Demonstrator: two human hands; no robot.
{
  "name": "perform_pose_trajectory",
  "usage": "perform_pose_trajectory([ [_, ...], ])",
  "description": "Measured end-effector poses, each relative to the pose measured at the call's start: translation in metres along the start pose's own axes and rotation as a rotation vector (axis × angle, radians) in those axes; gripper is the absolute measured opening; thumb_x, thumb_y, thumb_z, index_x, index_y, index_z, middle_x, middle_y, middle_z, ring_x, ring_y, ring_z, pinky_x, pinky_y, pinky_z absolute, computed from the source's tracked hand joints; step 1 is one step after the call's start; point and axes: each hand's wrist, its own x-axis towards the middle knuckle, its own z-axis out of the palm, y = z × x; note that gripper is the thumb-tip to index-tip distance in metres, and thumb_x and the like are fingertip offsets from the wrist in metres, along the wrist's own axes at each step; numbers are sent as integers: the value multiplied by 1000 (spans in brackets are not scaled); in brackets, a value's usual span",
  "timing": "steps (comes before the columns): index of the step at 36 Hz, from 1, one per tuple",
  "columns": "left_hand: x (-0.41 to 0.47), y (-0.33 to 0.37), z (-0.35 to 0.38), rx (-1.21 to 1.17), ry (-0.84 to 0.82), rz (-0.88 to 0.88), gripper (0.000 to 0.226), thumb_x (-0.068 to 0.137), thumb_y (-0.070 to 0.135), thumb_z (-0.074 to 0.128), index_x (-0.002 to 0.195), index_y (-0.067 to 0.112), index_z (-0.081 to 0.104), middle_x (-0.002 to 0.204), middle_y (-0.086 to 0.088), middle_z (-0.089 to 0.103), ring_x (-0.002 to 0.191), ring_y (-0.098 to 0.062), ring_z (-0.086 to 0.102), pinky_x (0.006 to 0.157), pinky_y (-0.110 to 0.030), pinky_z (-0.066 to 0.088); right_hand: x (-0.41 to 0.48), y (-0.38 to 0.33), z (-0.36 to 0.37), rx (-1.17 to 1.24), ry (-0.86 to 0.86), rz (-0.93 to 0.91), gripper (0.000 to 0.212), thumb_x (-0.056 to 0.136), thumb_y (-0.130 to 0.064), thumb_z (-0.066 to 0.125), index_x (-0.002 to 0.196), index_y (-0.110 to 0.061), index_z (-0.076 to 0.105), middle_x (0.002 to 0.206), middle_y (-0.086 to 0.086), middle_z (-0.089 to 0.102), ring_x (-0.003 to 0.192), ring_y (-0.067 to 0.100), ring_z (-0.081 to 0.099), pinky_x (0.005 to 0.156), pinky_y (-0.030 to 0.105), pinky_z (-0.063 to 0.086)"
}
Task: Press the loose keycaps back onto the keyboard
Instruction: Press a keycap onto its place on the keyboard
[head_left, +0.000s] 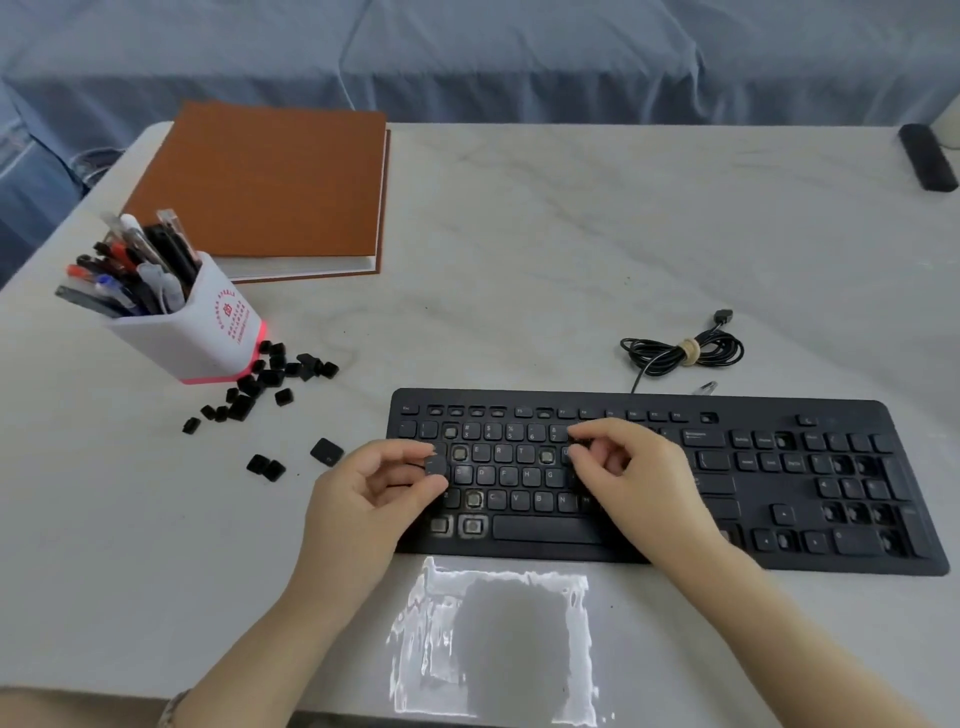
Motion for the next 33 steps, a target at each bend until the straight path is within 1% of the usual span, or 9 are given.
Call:
perform_pose_trajectory([
  [4,-2,2,8,-38,-72,32,30,71,-10,73,80,19,69,65,11,69,61,1,62,61,-6,46,-12,-21,4,247,-162,73,18,80,-20,70,78,-37,66,60,-16,60,53,0,43,57,6,39],
  [8,-3,3,20,-56,-164,87,33,70,-12,73,79,20,71,76,6,70,68,-4,65,65,-11,49,-18,-31,5,349,-249,127,12,78,-23,71,84,-34,68,75,-8,72,68,4,61,70,11,46],
  [10,-5,5,28,-45,-213,128,34,70,-12,72,78,21,72,83,4,69,70,-7,66,68,-13,50,-21,-31,3,395,-260,159,14,79,-18,71,85,-30,69,75,-6,72,70,0,64,71,11,47],
  [15,-9,7,47,-19,-304,194,36,73,-14,70,81,21,73,86,0,66,74,-7,66,71,-11,50,-27,-24,-10,466,-229,223,14,81,-9,69,84,-22,70,66,-8,69,58,-7,58,56,5,40],
  [21,-9,2,69,89,-318,267,35,82,-6,66,90,28,69,92,6,67,84,-2,65,78,-10,47,-32,-9,-30,464,-125,257,18,85,-4,63,84,-22,70,59,-11,67,53,-8,56,54,4,38],
  [24,-4,-1,76,240,-270,383,34,85,-4,62,94,29,66,99,15,62,94,5,56,83,-3,38,-31,0,-42,490,-78,320,17,87,-7,61,86,-22,69,61,-9,69,53,-8,55,54,6,40],
  [28,9,-10,87,424,-236,491,24,89,3,58,108,13,67,114,21,51,110,18,40,95,3,21,-28,13,-55,517,-29,387,14,84,-11,65,90,-24,69,71,-2,69,52,-4,51,54,14,39],
  [30,16,-16,95,508,-217,524,28,91,15,52,116,11,65,126,11,52,121,8,36,104,-4,17,-26,18,-60,501,-5,381,15,82,-12,68,90,-25,69,71,-3,68,55,-3,54,54,11,42],
  [33,24,-24,107,668,-214,610,41,92,29,43,123,7,60,137,-6,52,131,-13,36,112,-31,23,-20,24,-64,397,46,306,15,79,-12,71,88,-24,69,73,-5,68,59,-9,57,59,4,42],
])
